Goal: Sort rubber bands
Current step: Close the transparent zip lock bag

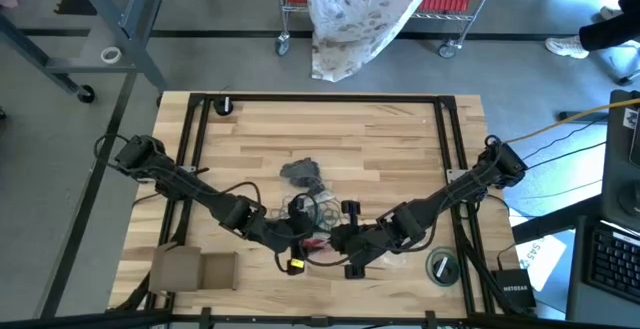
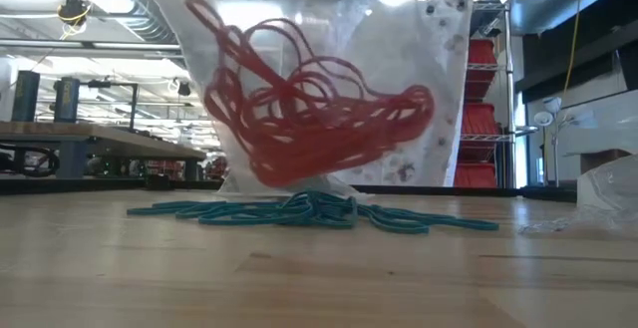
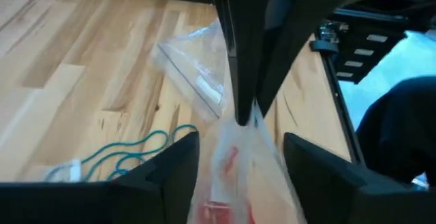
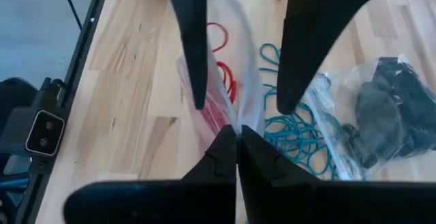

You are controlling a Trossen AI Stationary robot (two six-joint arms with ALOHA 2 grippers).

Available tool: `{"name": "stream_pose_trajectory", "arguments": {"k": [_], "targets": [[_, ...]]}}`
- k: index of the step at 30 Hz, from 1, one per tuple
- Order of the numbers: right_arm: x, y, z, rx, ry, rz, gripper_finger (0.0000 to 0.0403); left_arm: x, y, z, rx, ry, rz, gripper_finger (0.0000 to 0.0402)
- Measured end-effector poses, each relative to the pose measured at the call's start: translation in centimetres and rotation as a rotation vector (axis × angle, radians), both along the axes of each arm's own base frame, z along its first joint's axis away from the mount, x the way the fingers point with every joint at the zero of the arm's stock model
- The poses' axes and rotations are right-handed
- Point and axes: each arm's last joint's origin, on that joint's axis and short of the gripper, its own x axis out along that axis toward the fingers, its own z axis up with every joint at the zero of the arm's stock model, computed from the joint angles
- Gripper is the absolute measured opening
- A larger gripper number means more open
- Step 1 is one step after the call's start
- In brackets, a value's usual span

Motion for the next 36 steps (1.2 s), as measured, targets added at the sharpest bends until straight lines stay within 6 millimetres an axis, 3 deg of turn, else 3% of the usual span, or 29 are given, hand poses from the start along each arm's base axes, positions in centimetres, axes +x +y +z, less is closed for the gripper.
{"name": "stream_pose_trajectory", "arguments": {"k": [4,9,11,16,30,36], "targets": [[0.0,0.0,0.0,-0.006,0.002,0.000,0.0000,-0.1,0.0,-0.1,0.009,0.014,-0.003,0.0139],[-0.1,-0.1,-0.1,-0.015,0.013,-0.001,0.0000,-0.2,0.1,0.0,0.014,0.023,-0.007,0.0031],[-0.2,-0.2,-0.2,-0.026,0.022,-0.005,0.0000,-0.4,-0.1,0.4,0.015,0.013,-0.018,0.0009],[-0.2,-0.1,0.0,-0.031,0.015,-0.002,0.0000,-1.4,-0.7,1.4,0.028,0.018,-0.038,0.0003],[-0.5,-0.2,1.3,-0.053,0.060,0.050,0.0000,-2.5,-1.4,0.7,-0.026,0.120,-0.001,0.0000],[-1.4,-0.6,0.9,-0.101,0.148,0.030,0.0001,-3.8,-2.3,0.0,-0.046,0.211,-0.012,0.0000]]}}
